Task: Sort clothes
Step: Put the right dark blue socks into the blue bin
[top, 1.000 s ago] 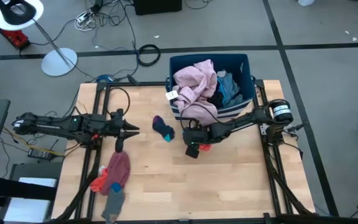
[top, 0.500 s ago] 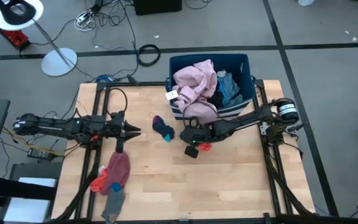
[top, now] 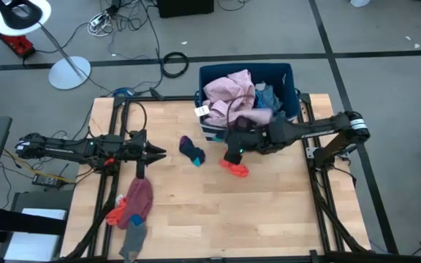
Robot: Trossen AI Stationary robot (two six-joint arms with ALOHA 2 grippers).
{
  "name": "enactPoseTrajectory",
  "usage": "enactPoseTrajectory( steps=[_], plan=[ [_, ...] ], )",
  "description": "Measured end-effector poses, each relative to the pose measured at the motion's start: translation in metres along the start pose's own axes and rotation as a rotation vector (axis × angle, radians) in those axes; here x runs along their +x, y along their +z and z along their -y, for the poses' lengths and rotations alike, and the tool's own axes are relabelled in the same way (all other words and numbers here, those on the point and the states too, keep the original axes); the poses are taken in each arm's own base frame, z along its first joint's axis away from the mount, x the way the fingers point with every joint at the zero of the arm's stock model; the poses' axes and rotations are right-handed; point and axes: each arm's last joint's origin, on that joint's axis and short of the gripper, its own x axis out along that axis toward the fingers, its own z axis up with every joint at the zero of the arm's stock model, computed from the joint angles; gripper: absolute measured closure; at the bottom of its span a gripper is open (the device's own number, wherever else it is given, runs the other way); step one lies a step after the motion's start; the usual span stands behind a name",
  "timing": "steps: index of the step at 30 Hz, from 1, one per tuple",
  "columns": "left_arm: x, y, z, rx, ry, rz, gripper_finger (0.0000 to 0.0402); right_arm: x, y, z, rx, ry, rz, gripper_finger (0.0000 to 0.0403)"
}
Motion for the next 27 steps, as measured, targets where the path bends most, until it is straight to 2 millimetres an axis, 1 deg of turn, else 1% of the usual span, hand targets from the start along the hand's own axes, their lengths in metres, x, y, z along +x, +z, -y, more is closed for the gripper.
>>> enactPoseTrajectory(
  steps=[6,9,11,13,16,19,27],
  plan=[
    [0.000,0.005,0.002,-0.008,-0.022,0.051,0.0308,-0.041,0.028,0.037,0.113,0.003,0.134,0.0401],
    [0.000,0.005,0.002,-0.009,-0.039,0.050,0.0308,-0.063,0.038,0.059,0.147,-0.042,0.213,0.0402],
    [0.000,0.005,0.003,-0.011,-0.049,0.049,0.0308,-0.073,0.042,0.074,0.150,-0.088,0.236,0.0402],
    [0.000,0.006,0.003,-0.012,-0.055,0.051,0.0308,-0.076,0.043,0.091,0.162,-0.133,0.227,0.0402],
    [0.000,0.006,0.003,-0.026,-0.059,0.056,0.0308,-0.069,0.039,0.114,0.197,-0.175,0.170,0.0402],
    [0.000,0.006,0.003,-0.030,-0.060,0.056,0.0308,-0.052,0.034,0.132,0.245,-0.150,0.069,0.0402],
    [0.000,0.006,0.003,-0.033,-0.060,0.057,0.0308,0.011,0.025,0.164,0.301,-0.071,-0.186,0.0402]
  ],
)
